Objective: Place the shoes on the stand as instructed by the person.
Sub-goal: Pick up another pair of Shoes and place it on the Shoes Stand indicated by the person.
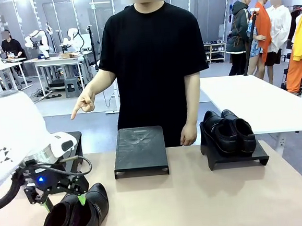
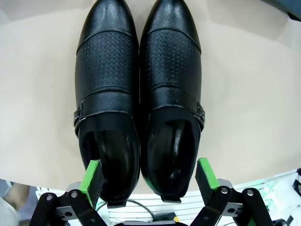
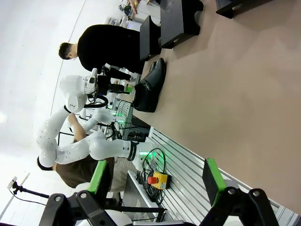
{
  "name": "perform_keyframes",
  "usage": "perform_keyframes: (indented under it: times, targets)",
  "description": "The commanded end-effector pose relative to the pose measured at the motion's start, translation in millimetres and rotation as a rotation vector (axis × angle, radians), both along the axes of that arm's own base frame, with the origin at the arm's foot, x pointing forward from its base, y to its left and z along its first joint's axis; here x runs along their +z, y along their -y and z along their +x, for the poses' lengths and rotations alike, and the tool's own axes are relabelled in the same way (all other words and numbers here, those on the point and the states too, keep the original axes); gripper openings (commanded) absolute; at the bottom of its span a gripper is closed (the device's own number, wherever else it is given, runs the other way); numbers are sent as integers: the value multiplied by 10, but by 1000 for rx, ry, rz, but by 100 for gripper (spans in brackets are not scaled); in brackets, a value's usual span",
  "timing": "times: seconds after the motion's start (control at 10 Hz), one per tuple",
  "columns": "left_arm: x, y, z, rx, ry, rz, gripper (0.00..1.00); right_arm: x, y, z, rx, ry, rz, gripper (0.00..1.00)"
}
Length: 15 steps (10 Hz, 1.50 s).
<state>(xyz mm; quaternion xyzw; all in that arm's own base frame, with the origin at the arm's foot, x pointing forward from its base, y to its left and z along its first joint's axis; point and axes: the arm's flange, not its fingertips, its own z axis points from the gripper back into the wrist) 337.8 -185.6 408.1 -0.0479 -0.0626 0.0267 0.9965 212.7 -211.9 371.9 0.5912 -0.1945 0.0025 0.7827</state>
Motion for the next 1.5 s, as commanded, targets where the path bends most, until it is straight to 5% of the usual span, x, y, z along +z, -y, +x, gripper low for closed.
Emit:
perform_keyframes:
  times: [0.0, 0.8, 1.1, 1.2, 1.4]
  targets:
    - [-441, -134, -301, 47, 30, 38, 100, 35, -13, -5, -5, 18, 8, 100]
    - [-971, -298, -391, 80, -15, 82, 100, 35, -13, -5, -5, 18, 8, 100]
    - [-997, -300, -482, 31, -44, 104, 13, 35, -13, -5, -5, 18, 8, 100]
    - [-983, -282, -509, 28, -44, 108, 0, 35, -13, -5, -5, 18, 8, 100]
    - [-998, -269, -542, 22, -44, 119, 0, 35, -13, -5, -5, 18, 8, 100]
